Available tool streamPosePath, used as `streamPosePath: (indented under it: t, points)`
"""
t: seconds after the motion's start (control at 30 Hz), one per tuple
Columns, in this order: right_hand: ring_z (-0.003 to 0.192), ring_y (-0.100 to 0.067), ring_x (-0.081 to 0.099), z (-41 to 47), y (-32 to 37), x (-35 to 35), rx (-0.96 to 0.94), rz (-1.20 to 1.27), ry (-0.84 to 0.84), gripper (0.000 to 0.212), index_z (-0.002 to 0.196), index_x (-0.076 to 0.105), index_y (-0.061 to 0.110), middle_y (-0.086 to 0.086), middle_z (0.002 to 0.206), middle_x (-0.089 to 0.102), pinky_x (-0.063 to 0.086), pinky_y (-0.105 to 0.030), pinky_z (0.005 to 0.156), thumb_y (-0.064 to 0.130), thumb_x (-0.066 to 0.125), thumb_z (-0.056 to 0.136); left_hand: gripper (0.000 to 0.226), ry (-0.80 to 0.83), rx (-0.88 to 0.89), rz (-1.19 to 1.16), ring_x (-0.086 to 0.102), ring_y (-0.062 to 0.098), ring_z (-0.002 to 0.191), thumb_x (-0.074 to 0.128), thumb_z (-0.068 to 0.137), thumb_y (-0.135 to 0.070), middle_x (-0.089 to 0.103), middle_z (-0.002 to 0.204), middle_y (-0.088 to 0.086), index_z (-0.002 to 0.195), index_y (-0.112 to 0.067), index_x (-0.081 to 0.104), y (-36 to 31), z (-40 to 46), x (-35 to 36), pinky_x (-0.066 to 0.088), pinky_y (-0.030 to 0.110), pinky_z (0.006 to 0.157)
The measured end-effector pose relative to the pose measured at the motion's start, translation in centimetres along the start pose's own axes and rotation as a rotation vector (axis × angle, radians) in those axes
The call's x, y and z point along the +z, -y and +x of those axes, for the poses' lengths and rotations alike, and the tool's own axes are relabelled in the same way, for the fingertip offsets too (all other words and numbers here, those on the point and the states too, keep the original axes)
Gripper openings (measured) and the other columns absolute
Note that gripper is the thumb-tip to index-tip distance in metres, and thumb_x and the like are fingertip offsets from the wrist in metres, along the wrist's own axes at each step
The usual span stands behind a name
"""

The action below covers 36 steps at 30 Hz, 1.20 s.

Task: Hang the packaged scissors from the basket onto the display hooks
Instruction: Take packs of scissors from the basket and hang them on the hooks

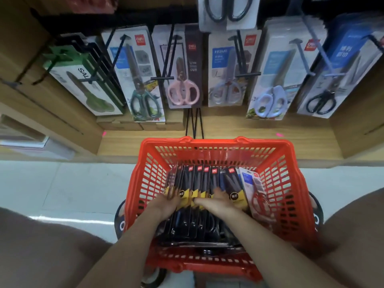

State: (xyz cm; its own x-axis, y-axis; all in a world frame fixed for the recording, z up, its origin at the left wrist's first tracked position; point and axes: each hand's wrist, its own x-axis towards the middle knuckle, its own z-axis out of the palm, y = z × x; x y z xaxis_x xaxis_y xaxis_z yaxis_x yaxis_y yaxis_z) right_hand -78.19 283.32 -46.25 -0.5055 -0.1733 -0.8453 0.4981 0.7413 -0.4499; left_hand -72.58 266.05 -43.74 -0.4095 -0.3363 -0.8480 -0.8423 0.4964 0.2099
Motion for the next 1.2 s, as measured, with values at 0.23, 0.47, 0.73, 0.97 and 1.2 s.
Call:
streamPosePath:
  t: [0.23, 0.47, 0.73, 0.97, 1.2]
  points:
    - [0.155, -0.038, 0.025, 1.4, -0.2, 0.5, 0.038, 0.048, -0.072, 0.111, 0.165, 0.011, 0.015, -0.014, 0.171, 0.013, 0.034, -0.049, 0.119, 0.059, 0.075, 0.085, 0.065, -0.093, 0.006, -0.052, 0.063, 0.031, 0.12, 0.045, 0.11, -0.05, 0.061, 0.137, 0.019, 0.153, -0.001, 0.04, 0.6, 1.2, 0.2, 0.053, 0.04, 0.096]
    - [0.157, -0.036, 0.023, 2.2, -1.2, -0.2, 0.042, 0.178, -0.1, 0.113, 0.164, 0.016, 0.011, -0.014, 0.172, 0.014, 0.03, -0.051, 0.124, 0.05, 0.083, 0.082, 0.029, -0.122, 0.015, -0.004, 0.058, 0.021, 0.089, 0.043, 0.113, -0.025, 0.065, 0.114, 0.015, 0.128, -0.005, 0.056, 1.0, 2.3, 0.9, 0.044, 0.03, 0.073]
    - [0.154, -0.04, 0.023, 2.1, -0.7, 1.0, 0.062, 0.053, -0.141, 0.103, 0.164, 0.022, 0.017, -0.015, 0.169, 0.014, 0.033, -0.052, 0.119, 0.065, 0.068, 0.086, 0.035, 0.034, 0.051, -0.218, 0.055, 0.018, 0.092, 0.058, 0.105, -0.04, 0.056, 0.1, 0.004, 0.123, -0.015, 0.041, 1.4, 2.1, 1.6, 0.043, 0.037, 0.084]
    - [0.153, -0.036, 0.025, 1.7, -0.8, 1.4, 0.058, -0.022, -0.08, 0.08, 0.15, 0.05, 0.028, -0.01, 0.168, 0.019, 0.035, -0.048, 0.116, 0.077, 0.054, 0.087, 0.113, -0.017, -0.059, -0.361, 0.032, 0.037, 0.152, 0.07, 0.09, -0.066, 0.03, 0.163, 0.017, 0.159, -0.006, 0.004, 0.8, 2.8, 2.0, 0.033, 0.05, 0.122]
    - [0.14, -0.033, 0.047, 1.6, 0.0, 1.7, 0.095, 0.195, -0.008, 0.097, 0.154, 0.042, 0.01, -0.01, 0.162, 0.033, 0.048, -0.049, 0.111, 0.074, 0.062, 0.084, 0.11, 0.076, -0.043, -0.187, 0.047, 0.033, 0.144, 0.067, 0.078, -0.083, 0.047, 0.158, 0.014, 0.157, -0.01, 0.041, 0.7, 3.4, 1.6, 0.043, 0.042, 0.112]
